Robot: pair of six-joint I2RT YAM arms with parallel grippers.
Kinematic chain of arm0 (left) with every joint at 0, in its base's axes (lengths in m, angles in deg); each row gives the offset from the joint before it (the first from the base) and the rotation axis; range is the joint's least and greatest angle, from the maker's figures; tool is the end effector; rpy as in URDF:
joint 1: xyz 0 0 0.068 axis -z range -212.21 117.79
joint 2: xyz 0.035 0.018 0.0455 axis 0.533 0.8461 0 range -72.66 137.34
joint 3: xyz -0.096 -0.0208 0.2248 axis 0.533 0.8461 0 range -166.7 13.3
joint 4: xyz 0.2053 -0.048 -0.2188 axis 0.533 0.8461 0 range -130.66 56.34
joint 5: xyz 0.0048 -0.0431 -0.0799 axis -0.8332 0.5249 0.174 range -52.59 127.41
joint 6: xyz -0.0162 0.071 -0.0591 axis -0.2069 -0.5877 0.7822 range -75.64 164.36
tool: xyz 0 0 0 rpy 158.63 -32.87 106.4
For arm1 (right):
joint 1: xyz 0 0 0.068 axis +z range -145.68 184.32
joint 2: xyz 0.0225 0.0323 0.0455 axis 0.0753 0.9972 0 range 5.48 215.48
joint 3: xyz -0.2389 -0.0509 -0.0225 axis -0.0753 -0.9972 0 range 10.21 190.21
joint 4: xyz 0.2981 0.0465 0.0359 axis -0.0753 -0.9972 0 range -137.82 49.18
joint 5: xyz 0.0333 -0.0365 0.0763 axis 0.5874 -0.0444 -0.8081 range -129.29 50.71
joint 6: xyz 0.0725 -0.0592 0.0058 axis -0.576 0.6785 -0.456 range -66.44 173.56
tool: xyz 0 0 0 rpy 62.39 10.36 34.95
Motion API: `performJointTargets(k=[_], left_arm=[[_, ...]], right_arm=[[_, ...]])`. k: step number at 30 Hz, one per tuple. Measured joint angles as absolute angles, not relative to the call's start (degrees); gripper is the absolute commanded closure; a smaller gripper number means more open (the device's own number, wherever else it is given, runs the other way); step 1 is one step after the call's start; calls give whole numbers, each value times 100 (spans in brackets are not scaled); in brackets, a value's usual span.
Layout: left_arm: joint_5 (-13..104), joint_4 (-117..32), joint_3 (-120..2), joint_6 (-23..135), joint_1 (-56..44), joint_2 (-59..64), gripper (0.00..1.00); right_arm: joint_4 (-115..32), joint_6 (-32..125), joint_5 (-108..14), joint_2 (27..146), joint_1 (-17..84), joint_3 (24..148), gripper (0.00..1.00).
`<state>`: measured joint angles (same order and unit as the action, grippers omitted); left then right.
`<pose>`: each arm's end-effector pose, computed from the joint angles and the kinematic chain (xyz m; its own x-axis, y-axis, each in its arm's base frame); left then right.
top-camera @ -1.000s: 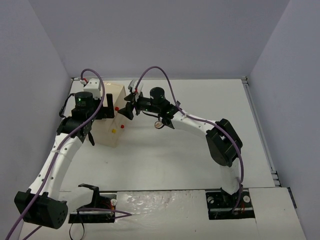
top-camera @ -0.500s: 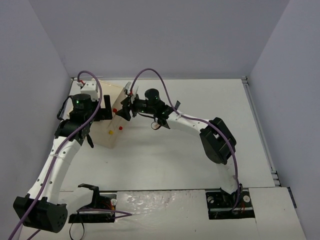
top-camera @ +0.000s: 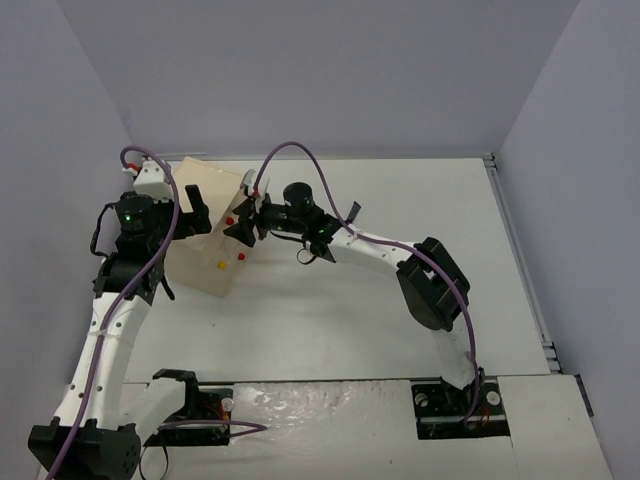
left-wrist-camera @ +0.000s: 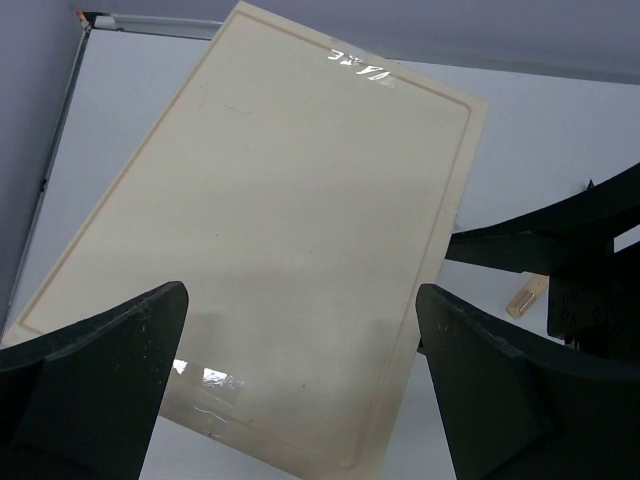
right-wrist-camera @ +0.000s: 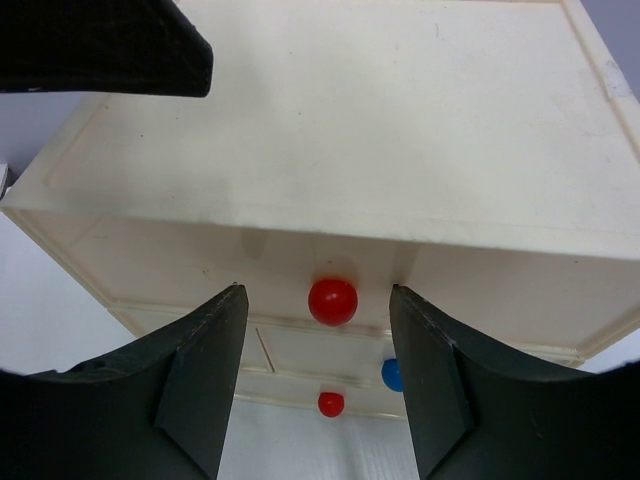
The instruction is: Organize the makeup
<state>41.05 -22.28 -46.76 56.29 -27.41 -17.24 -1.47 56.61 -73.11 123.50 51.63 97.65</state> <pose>0.3227 -0.0324 0.3530 -0.2616 -0.1850 -0.9473 0.0929 0.9721 -0.2155 0.3404 0.4386 0.2475 0.1555 0.1035 -0.9824 -0.9767 0.1647 -0.1373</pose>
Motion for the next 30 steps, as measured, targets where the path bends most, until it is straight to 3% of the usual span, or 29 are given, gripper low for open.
performJointTargets(k=[13,23,30], left_arm=[[3585,-1958,-4896,5691,-2807,-1081,3],[3565,-1938,-4992,5707,-2807,-951,3],[3568,-1938,-5001,5717,-2807,-940,3]], right_arm=[[-97,5636,-7259,12459,5163,9843,66],[-70,5580,-7200,12481,5163,9852,97],[-64,5546,-7195,12481,5163,9844,100]])
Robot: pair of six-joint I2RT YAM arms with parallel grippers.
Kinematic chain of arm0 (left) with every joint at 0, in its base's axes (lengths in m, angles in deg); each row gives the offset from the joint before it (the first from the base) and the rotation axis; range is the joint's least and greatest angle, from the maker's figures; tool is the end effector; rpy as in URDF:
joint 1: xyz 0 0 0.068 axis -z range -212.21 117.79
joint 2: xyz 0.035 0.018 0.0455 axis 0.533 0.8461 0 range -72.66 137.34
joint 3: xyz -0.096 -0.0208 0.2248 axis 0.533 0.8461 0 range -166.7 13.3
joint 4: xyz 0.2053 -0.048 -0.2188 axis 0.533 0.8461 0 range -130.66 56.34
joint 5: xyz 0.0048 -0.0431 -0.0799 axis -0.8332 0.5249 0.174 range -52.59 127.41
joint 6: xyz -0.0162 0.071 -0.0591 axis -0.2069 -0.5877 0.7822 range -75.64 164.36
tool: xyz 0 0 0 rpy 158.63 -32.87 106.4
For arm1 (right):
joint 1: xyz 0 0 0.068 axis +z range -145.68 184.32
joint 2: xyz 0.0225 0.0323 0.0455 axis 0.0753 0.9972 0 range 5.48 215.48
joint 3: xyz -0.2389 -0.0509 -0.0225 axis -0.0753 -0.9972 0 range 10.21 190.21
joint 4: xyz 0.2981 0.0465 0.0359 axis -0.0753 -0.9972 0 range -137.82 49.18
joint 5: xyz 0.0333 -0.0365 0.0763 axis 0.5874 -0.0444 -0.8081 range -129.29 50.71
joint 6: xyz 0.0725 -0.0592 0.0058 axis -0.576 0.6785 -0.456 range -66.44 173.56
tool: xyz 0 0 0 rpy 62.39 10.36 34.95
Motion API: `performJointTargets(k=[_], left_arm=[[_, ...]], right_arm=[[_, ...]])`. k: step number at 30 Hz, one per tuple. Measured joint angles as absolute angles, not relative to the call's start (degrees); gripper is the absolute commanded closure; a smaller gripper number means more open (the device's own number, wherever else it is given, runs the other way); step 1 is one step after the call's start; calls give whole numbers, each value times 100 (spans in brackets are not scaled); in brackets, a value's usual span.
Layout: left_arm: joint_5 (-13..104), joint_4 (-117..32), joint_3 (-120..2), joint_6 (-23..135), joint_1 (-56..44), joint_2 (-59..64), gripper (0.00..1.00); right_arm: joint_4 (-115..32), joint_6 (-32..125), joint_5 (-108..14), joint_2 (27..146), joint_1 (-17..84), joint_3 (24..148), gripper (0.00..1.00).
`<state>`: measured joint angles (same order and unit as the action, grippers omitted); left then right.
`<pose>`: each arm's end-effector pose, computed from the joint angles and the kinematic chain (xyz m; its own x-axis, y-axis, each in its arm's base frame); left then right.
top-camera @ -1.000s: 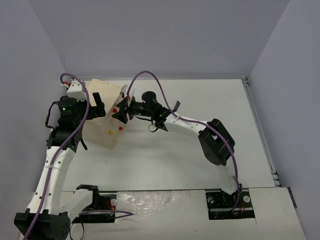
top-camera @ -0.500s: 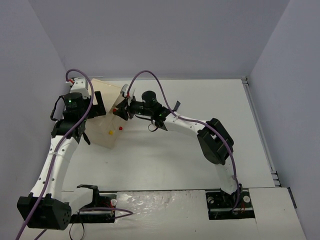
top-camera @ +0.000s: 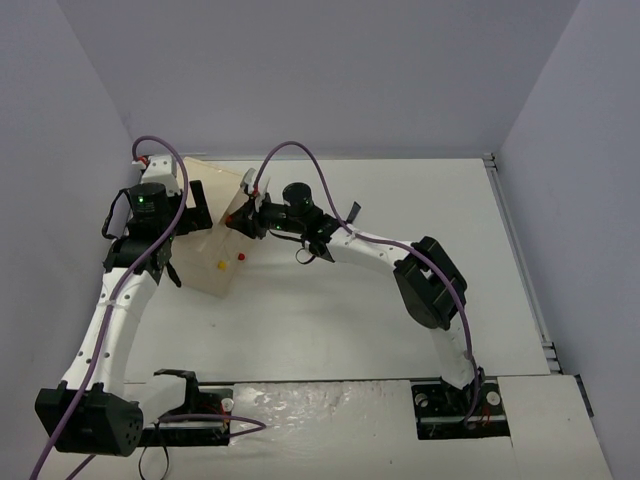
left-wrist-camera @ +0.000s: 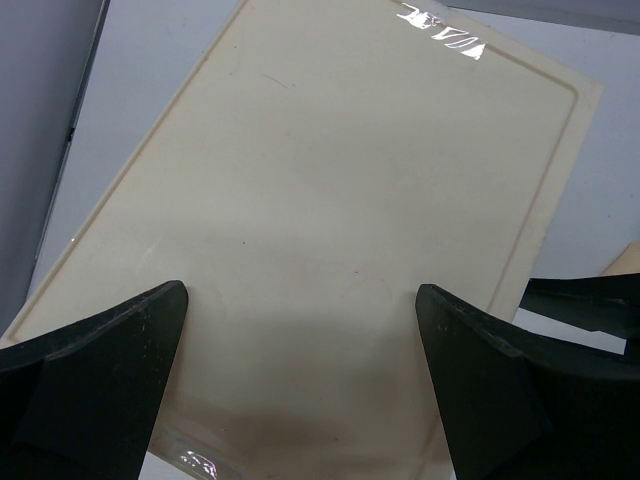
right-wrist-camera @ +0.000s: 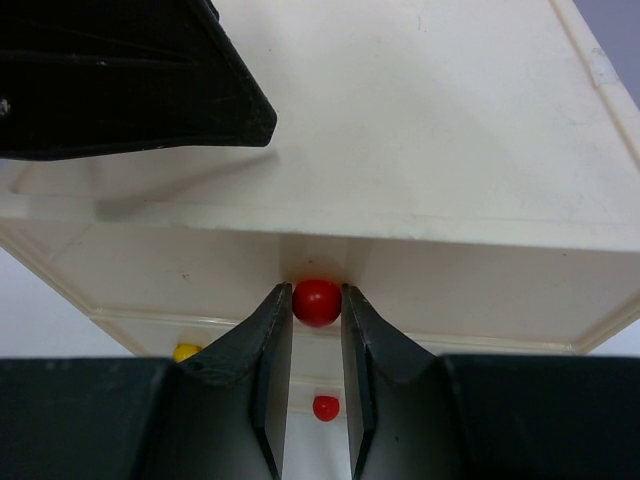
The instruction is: Organize the makeup
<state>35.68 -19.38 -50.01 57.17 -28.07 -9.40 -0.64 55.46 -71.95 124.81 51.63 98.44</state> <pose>0.3509 -0.0228 0.3267 -0.3620 -0.1960 -0.9113 -0.0371 0.9799 -0.1960 0.3446 0.4410 0.2433 0.1394 0.1101 -0.9841 -0.9761 0.1829 -0.1178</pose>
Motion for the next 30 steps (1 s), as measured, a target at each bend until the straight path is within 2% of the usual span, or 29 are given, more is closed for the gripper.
performJointTargets(k=[7,23,27,30], left_arm=[[3556,-1942,-5036,5728,-2807,-888,3],[3528,-1954,-5067,5793,-2818,-855,3],[3531,-1954,-5071,5799,-2822,-855,3],[3540,-1954,-5074,5801,-2822,-853,3]], right_arm=[[76,5554,-7074,12278,5147,9503,100],[-574,5677,-7251,10843,4708,8135,99],[-761,5730,-7274,10690,4648,8031,74],[-892,5730,-7268,10674,4628,8017,47]])
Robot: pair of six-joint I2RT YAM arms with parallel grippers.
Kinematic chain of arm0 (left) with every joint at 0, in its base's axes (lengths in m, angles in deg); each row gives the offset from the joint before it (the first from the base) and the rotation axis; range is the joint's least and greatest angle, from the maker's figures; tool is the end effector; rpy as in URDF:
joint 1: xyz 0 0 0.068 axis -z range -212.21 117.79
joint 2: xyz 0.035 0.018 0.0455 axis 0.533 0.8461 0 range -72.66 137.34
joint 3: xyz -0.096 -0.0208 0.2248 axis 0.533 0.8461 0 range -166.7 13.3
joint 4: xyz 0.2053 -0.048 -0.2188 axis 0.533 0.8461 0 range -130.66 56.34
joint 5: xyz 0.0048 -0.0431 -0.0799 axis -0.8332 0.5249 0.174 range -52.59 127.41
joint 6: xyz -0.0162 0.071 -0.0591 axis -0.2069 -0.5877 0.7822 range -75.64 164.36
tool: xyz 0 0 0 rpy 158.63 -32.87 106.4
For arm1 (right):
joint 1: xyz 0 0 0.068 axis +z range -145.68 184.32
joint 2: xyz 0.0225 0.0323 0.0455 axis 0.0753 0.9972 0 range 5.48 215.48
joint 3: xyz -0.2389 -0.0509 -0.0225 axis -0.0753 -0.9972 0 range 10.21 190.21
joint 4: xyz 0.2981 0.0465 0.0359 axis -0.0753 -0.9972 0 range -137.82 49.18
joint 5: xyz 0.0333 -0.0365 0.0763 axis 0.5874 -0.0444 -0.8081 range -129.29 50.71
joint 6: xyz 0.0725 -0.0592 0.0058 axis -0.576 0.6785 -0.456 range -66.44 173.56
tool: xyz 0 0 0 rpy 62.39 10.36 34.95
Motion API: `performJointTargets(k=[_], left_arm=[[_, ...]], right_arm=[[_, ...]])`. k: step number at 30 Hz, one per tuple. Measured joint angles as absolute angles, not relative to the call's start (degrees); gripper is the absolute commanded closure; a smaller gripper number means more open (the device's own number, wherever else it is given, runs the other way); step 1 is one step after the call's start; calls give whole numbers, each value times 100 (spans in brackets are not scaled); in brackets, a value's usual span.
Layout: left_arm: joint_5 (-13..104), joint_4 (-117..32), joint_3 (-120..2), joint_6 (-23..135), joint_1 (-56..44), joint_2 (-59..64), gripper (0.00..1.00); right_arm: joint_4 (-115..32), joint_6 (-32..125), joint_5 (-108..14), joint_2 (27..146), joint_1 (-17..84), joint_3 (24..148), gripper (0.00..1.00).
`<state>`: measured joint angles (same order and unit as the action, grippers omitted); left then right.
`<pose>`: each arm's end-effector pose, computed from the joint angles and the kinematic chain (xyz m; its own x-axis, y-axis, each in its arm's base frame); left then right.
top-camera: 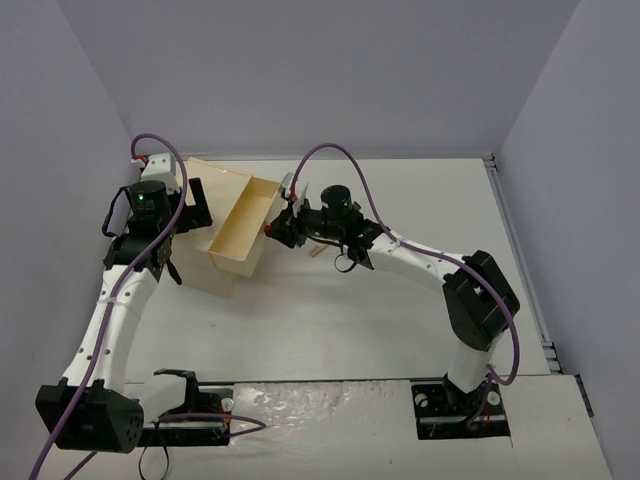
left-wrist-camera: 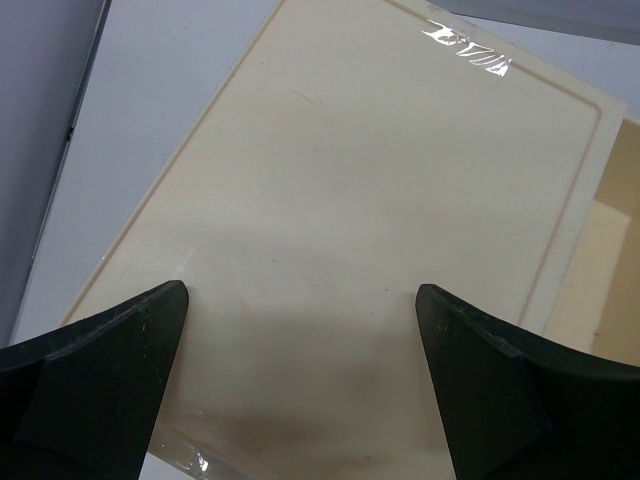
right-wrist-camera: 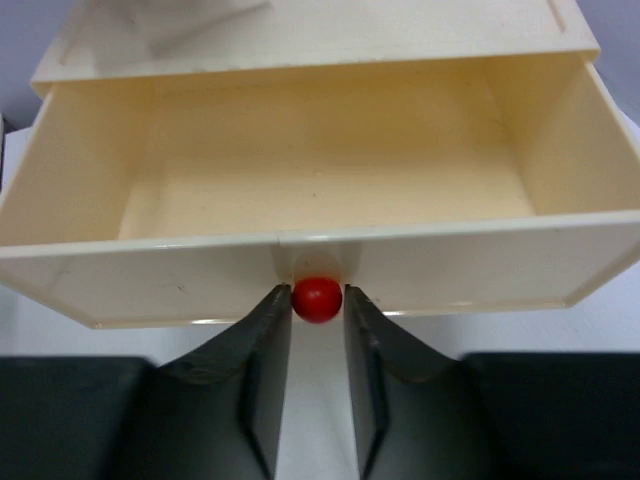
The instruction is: Organize the makeup
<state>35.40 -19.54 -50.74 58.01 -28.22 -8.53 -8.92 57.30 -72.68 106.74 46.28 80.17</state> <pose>0.3544 -0.0217 0.3276 -0.3595 -0.2113 -0.9089 -0.0493 0.9770 -0.2076 0.3327 0.3619 0.2466 0.0709 -0.0094 -0.9974 -0.9649 0.2529 -0.0709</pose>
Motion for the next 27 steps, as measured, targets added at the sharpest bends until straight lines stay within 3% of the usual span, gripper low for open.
performJointTargets(k=[4,7,18,27], left_arm=[[3549,-1953,-5075,5801,-2826,-852,3],[3562,-1952,-5075,5801,-2830,-852,3],[3660,-1881,-5063,5795,-2855,-1037,3],[3650,-1954,-4867,5737,-2855,-1844,3]], right_arm=[[-1137,5638,-7075,10559,4509,7918,28],[-1276,5553,-6653,10296,4391,7714,20],[-1721,4336,-3487,9548,3687,7341,19],[-2161,3470,-2716,11464,2975,7994,21]])
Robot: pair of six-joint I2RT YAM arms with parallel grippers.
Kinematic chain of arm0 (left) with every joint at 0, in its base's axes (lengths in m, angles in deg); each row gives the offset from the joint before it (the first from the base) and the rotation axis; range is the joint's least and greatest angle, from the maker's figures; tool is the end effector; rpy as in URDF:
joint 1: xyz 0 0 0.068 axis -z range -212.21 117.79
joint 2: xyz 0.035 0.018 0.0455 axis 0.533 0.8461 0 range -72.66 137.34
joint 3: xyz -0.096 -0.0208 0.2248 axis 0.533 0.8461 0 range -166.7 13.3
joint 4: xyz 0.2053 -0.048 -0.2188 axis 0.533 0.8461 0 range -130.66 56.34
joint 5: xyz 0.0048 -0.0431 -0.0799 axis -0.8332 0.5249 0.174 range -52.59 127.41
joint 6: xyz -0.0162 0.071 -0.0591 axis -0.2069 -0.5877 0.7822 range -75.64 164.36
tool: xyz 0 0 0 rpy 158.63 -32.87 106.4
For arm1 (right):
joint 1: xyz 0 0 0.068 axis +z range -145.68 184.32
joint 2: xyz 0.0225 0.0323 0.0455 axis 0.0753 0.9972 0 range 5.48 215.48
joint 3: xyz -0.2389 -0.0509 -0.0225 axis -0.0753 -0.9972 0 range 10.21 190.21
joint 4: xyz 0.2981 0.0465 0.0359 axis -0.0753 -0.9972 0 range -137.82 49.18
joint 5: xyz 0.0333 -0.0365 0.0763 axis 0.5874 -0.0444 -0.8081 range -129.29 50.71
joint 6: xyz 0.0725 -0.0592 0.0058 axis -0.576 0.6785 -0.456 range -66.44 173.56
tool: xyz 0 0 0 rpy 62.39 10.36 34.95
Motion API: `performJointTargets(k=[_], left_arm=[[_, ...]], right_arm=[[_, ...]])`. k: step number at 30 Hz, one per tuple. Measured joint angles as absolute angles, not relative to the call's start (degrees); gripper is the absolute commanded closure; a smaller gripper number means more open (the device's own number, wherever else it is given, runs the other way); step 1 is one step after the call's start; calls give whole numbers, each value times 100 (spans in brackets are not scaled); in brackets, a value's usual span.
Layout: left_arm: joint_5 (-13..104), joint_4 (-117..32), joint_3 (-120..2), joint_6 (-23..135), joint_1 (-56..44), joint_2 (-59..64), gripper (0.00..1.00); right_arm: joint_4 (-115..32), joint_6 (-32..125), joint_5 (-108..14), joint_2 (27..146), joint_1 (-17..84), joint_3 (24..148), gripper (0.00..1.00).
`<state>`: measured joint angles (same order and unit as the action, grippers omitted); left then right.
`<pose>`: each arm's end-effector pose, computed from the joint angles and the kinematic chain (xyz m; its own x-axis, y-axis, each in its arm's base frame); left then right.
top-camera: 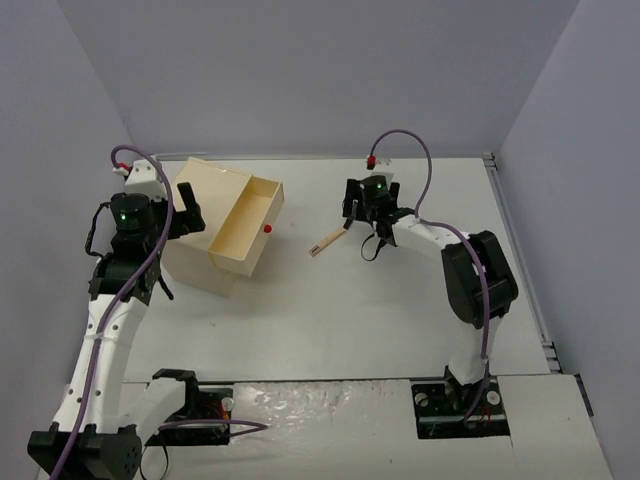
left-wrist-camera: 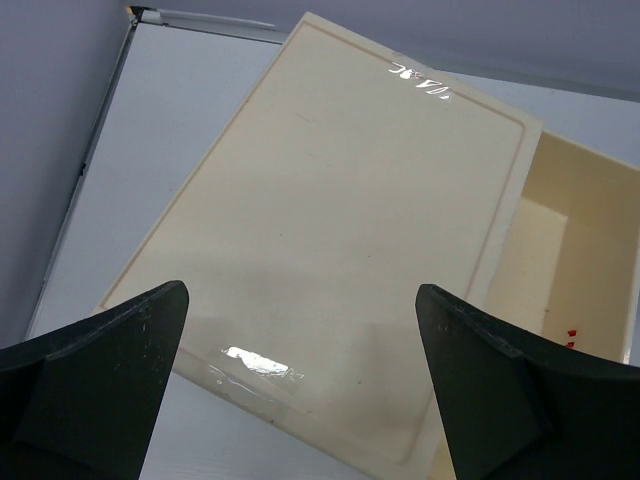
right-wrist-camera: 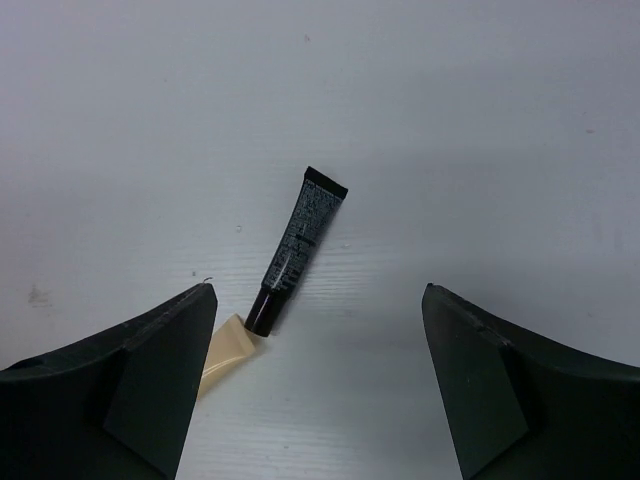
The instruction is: Organize the makeup
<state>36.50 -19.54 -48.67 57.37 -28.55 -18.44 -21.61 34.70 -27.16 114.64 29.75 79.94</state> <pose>0.3152 -0.0187 0.3664 -0.2358 -0.2104 -0.9487 -0.0048 0.9765 -0.2154 0.4648 0.2014 0.1440 -0.3735 0.1724 -0.9115 -0.1279 0.9636 0.2346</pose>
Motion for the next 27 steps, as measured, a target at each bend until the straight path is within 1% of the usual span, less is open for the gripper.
performJointTargets(k=[3,7,10,12,14,16,18,20,21,23,27], left_arm=[[3596,-1971,-4844,5697,-2854,-1947,3],[3565,-1988,-4815,5681,-2855,-1969,3],[3563,-1986,-4797,5681,-2855,-1969,3],[3563,-1987,-4795,5681,-2858,-1969,3],[3565,-1987,-4795,5681,-2859,-1969,3],[3565,-1986,-4795,5681,-2859,-1969,3],[3565,-1987,-4795,5681,-2859,-1969,3],[3565,-1987,-4795,5681,-2861,-1969,3],[3565,-1986,-4795,5681,-2863,-1969,3],[3566,-1988,-4795,5681,-2868,-1969,3],[3567,-1990,-4795,5683,-2870,-1969,3]], right_arm=[[-2245,3371,-2685,12010,2986,8423,24],[-2222,3228,-2659,12600,2986,9032,32],[-2176,3154,-2645,12862,2979,9201,36],[-2199,3099,-2639,12975,2962,9212,41],[-2226,3058,-2627,13066,2940,9209,50],[-2255,3040,-2577,13104,2916,9198,62],[-2250,3001,-2548,13106,2908,9173,74],[-2172,2972,-2517,13084,2898,9075,89],[-2117,2960,-2511,13046,2885,8997,94],[-2026,2952,-2509,12937,2855,8823,100],[-2022,2981,-2530,12590,2803,8387,100]])
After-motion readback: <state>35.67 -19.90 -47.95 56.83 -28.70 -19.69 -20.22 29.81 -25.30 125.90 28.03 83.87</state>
